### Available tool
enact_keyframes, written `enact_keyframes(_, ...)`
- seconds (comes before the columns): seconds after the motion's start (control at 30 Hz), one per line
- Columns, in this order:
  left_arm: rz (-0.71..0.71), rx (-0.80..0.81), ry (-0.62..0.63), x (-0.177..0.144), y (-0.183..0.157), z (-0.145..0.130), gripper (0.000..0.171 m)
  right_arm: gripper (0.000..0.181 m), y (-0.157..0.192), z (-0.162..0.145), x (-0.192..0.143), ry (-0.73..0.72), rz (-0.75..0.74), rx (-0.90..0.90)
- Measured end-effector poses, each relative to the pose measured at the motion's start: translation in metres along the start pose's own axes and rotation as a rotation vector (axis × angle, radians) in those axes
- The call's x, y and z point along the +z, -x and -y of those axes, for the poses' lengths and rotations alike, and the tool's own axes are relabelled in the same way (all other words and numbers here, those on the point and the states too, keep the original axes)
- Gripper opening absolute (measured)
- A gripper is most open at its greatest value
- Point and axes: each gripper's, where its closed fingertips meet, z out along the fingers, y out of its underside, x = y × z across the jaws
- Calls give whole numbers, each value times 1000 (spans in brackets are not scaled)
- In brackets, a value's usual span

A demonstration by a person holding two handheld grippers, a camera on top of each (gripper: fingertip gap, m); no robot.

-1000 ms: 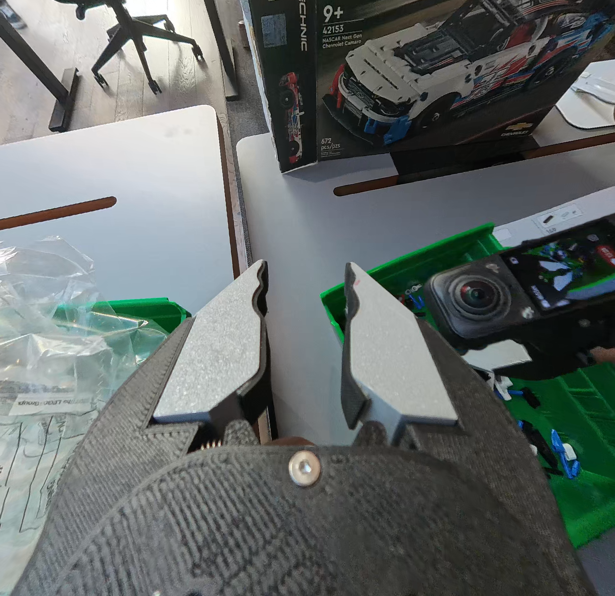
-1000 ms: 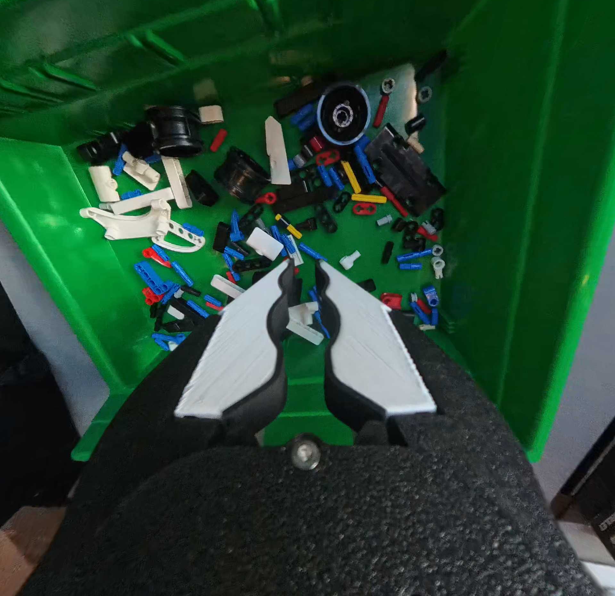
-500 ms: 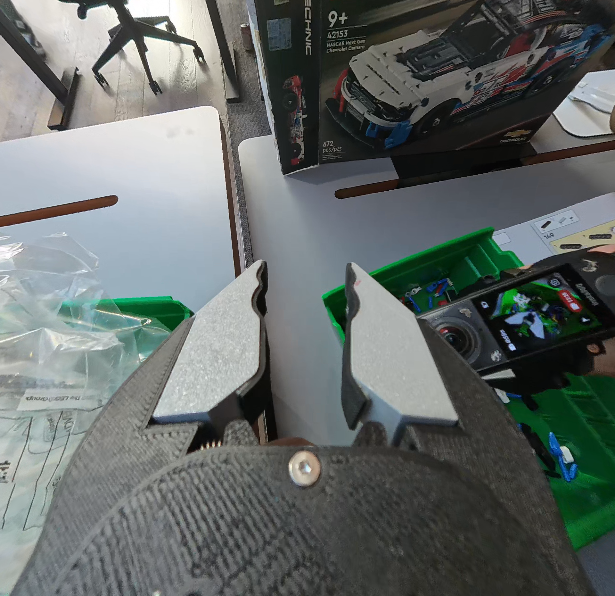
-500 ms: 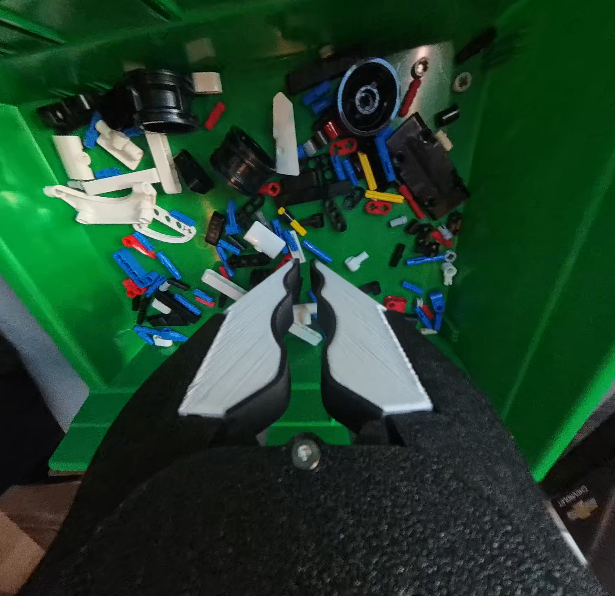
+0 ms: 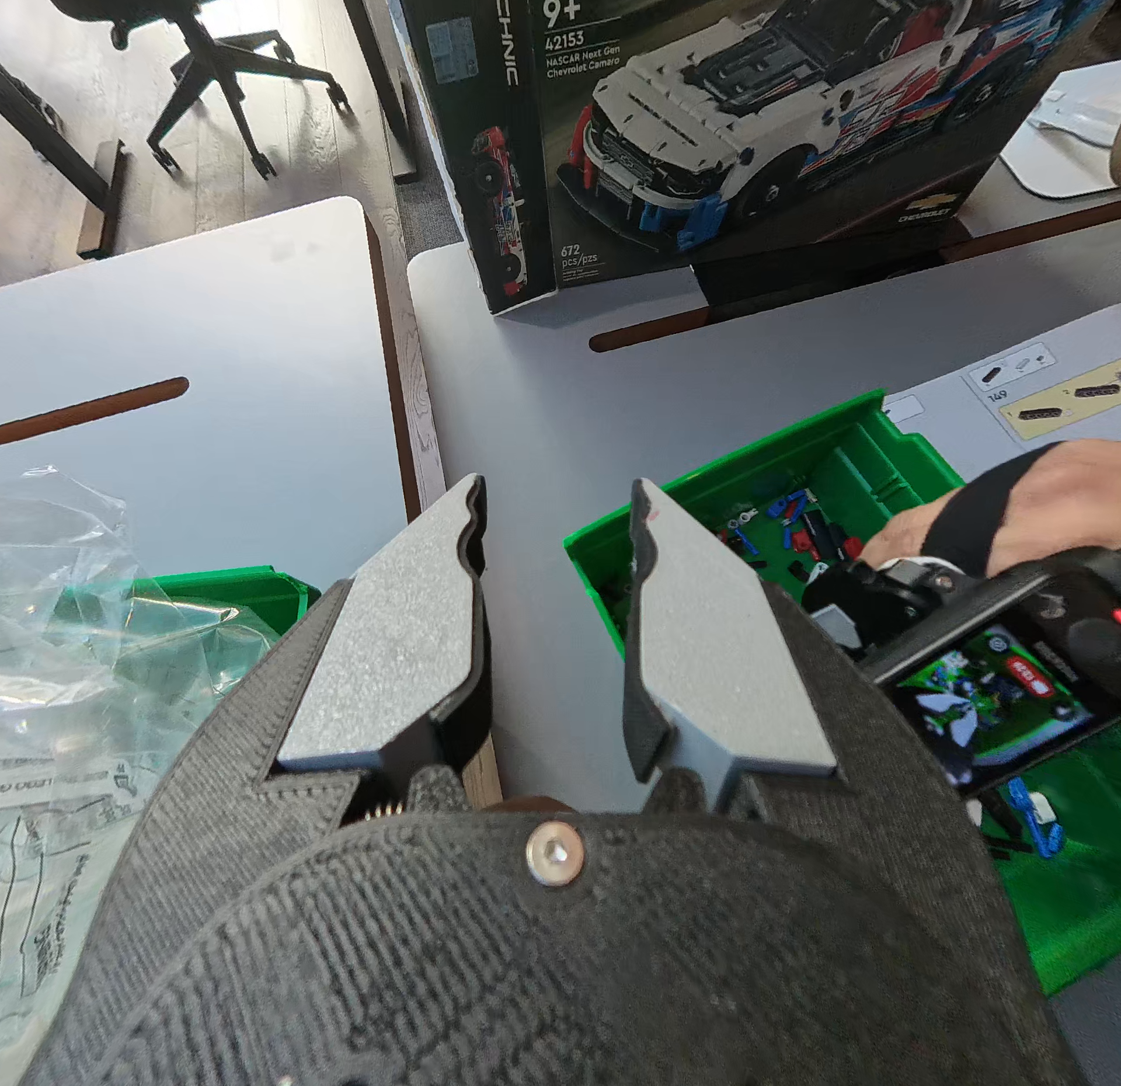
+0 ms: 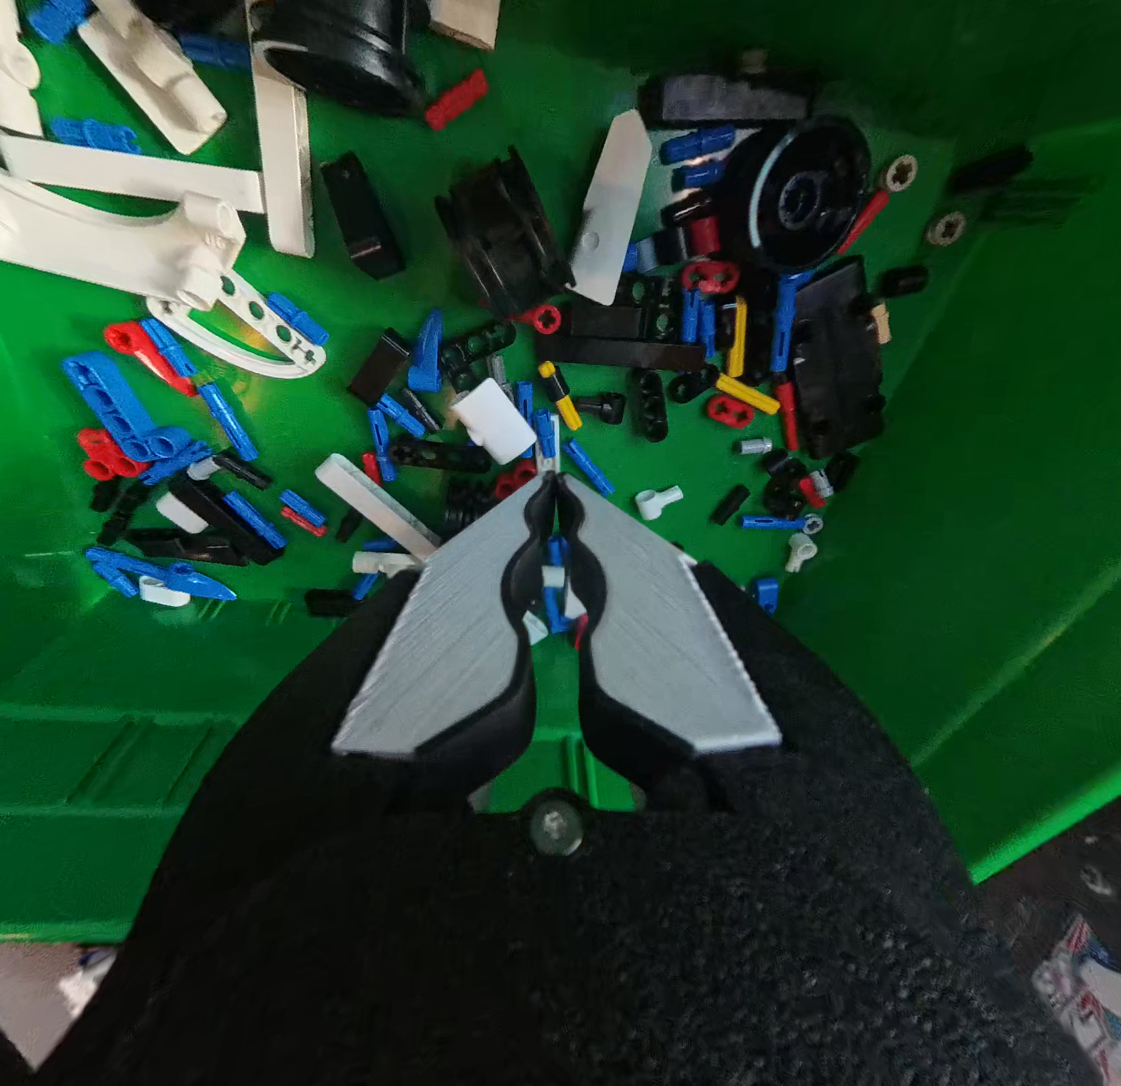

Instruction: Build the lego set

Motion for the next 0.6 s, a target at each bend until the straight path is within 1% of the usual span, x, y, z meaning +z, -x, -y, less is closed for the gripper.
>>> enact_keyframes(0.1,-4,3,-4,-1,-1,1,46,0,0,0,6,27,16,-45)
enact_keyframes(0.17,-7,2,-2,0,-1,1,46,1,3,6,4,10,47,-47)
enact_keyframes(0.23,-11,1,-3,0,-1,1,46,6,8,9,3,-5,66,-59)
enact_keyframes(0.3,-14,0,-5,0,-1,1,46,7,8,8,4,-8,63,-76)
enact_keyframes(0.4,-19,0,-10,-1,-3,2,46,10,3,9,5,-33,53,-54)
enact_keyframes(0.43,-21,2,-10,-1,-3,2,46,10,1,8,6,-29,39,-54)
enact_keyframes(0.5,-20,5,-9,-1,-4,2,46,14,-4,1,8,16,1,-66)
enact_keyframes(0.6,-19,4,-13,-2,-4,3,46,13,1,7,7,-24,43,-48)
